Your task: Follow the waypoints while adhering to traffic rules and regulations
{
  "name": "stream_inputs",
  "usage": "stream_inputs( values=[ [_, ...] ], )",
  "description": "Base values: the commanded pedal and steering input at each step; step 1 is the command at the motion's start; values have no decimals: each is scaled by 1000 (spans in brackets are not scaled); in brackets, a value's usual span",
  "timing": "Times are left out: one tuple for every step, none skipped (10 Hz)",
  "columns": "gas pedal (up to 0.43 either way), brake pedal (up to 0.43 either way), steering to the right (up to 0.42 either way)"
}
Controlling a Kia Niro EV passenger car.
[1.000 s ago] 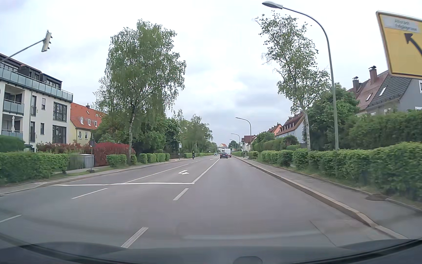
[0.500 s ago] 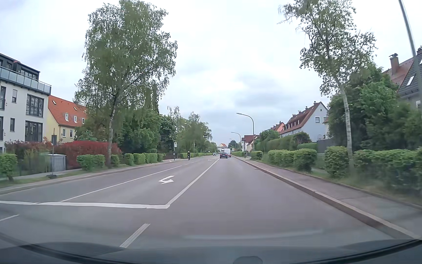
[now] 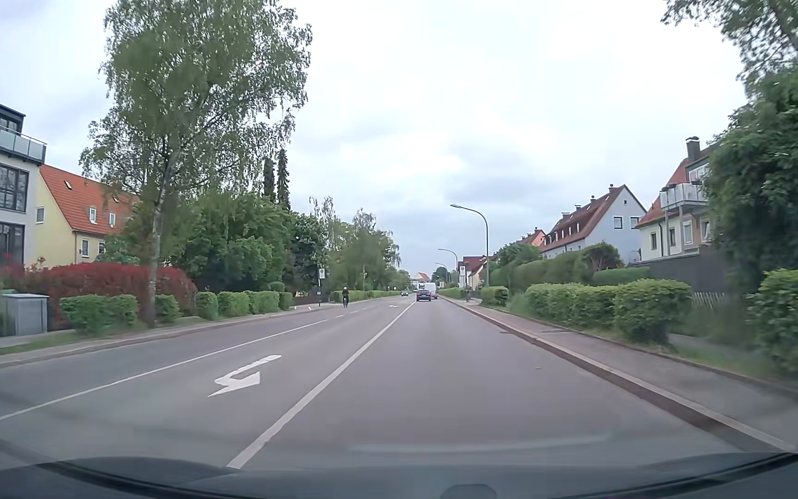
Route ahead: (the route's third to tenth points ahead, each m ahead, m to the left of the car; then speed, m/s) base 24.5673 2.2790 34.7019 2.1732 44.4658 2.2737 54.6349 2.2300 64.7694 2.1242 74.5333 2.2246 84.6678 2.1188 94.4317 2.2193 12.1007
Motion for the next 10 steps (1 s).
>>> stream_inputs(
  values=[
    [157, 0, -1],
    [157, 0, -1],
    [157, 0, -1],
    [157, 0, -2],
    [157, 0, -2],
    [157, 0, -2],
    [157, 0, -3],
    [157, 0, -3],
    [157, 0, -3],
    [157, 0, -4]
  ],
)
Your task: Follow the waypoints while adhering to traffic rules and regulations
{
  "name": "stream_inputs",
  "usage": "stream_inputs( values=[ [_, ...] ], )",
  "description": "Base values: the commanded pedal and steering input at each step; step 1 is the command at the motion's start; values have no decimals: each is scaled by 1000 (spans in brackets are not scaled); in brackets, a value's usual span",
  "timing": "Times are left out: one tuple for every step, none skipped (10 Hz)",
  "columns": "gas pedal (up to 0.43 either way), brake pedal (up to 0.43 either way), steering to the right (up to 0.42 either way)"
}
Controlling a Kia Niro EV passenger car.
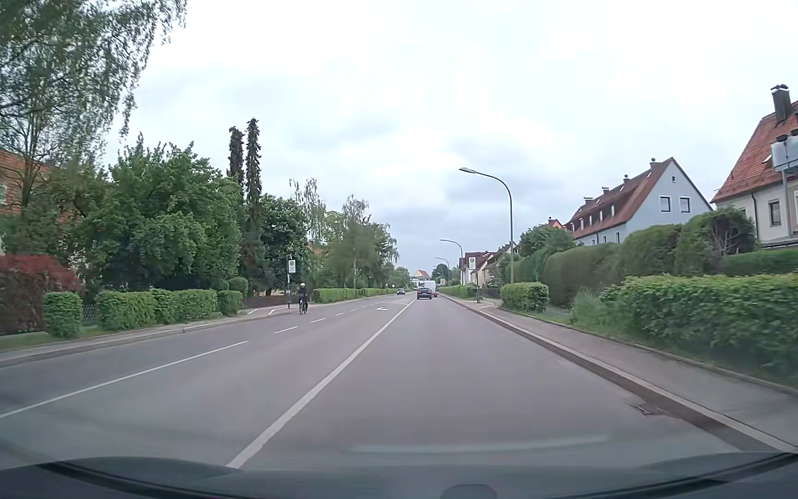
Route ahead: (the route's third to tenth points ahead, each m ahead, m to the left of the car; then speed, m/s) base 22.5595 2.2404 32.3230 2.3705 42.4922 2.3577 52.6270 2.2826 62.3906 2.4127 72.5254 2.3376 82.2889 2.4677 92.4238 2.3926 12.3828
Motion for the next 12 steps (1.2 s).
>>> stream_inputs(
  values=[
    [157, 0, -4],
    [157, 0, -3],
    [157, 0, -4],
    [157, 0, -4],
    [157, 0, -4],
    [157, 0, -3],
    [157, 0, -4],
    [157, 0, -4],
    [157, 0, -3],
    [157, 0, -3],
    [157, 0, -3],
    [157, 0, -3]
  ],
)
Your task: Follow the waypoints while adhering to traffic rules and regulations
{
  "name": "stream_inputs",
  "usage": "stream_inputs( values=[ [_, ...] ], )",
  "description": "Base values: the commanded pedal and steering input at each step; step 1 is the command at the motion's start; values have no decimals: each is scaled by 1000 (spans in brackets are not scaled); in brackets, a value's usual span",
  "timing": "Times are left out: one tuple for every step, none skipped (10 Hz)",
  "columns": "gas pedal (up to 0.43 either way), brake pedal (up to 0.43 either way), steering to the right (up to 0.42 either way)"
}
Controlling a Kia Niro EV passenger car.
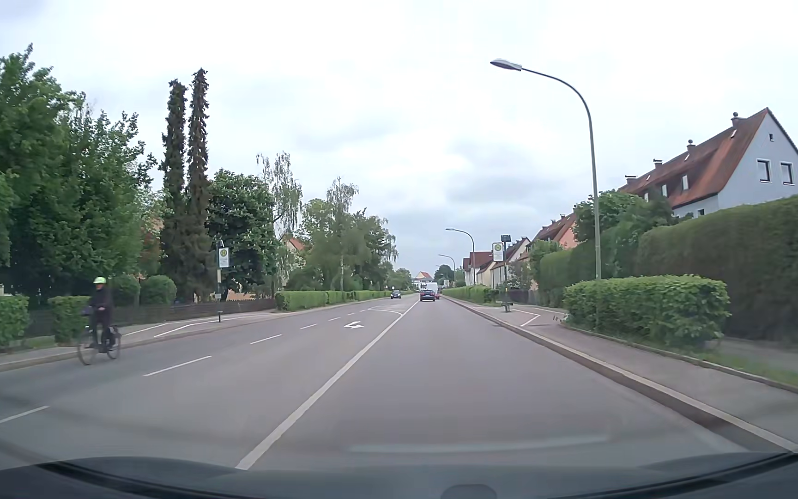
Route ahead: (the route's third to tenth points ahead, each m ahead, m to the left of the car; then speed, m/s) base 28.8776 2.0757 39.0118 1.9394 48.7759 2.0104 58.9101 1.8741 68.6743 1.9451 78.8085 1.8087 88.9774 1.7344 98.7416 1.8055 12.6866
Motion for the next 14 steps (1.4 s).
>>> stream_inputs(
  values=[
    [157, 0, -3],
    [157, 0, -2],
    [157, 0, -2],
    [157, 0, -2],
    [157, 0, -2],
    [157, 0, -2],
    [157, 0, -2],
    [157, 0, -2],
    [157, 0, -2],
    [157, 0, -2],
    [157, 0, -2],
    [157, 0, -2],
    [157, 0, -2],
    [157, 0, -2]
  ],
)
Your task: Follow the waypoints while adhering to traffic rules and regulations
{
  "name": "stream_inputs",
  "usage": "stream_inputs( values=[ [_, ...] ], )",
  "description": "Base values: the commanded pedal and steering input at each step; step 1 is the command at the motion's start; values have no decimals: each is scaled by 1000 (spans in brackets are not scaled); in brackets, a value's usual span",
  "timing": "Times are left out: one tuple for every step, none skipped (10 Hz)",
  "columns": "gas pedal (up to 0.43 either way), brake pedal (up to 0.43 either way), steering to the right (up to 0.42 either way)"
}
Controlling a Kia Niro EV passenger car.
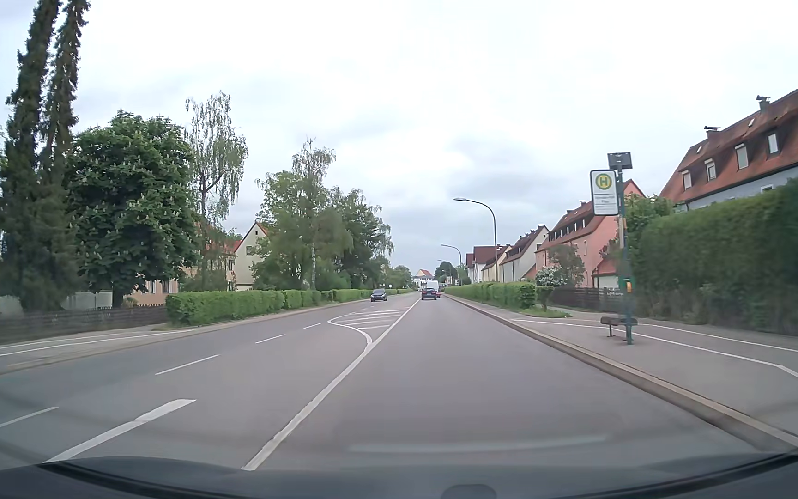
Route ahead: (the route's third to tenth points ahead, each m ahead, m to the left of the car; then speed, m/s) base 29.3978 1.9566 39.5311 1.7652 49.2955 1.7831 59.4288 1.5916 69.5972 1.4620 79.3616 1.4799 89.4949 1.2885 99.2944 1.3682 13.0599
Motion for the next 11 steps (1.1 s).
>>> stream_inputs(
  values=[
    [157, 0, -2],
    [157, 0, -2],
    [157, 0, -2],
    [157, 0, -2],
    [157, 0, -1],
    [157, 0, -1],
    [150, 0, -1],
    [150, 0, -1],
    [138, 0, -1],
    [130, 0, -1],
    [130, 0, -1]
  ],
)
